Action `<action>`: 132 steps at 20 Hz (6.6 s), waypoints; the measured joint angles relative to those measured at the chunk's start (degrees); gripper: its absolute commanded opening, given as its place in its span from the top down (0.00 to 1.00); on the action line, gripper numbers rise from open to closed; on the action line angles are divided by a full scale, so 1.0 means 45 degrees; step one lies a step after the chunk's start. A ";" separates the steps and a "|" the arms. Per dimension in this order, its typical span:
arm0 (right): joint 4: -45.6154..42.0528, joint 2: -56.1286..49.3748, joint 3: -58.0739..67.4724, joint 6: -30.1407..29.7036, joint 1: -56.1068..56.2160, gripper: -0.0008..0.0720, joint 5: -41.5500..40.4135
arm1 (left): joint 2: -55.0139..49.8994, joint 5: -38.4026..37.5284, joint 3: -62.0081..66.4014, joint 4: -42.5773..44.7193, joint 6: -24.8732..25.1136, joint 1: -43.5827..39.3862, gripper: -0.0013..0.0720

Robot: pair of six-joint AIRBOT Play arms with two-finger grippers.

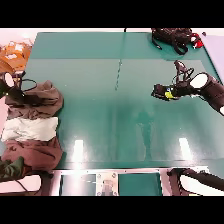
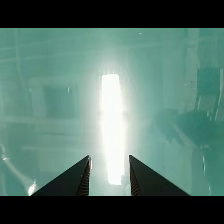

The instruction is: Fold the shirts.

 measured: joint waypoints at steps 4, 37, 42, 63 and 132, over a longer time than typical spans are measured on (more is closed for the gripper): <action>-0.0005 0.0000 0.0000 0.0005 0.0005 0.63 -0.0097 | -0.0680 0.0194 -0.0078 -0.1039 0.0928 0.0335 0.95; 0.1535 0.0291 -0.0223 -0.1248 -0.2560 0.37 0.4027 | -0.2322 -0.3245 0.6630 -0.8053 0.1535 -0.6800 0.00; 0.2909 0.0010 -0.1987 -0.1758 0.0680 0.37 0.2832 | -0.2312 -0.3580 0.4027 -0.7689 0.1258 -0.5319 0.00; 0.4206 -0.1428 -0.2526 -0.3172 0.0865 0.97 0.1117 | -0.2871 -0.1209 0.1467 -1.0763 0.3381 -0.4843 0.95; 0.4789 0.2618 -0.5984 -0.5678 -0.4065 0.29 0.2997 | -0.2283 -0.3434 0.0214 -0.9923 0.1749 -0.3857 0.11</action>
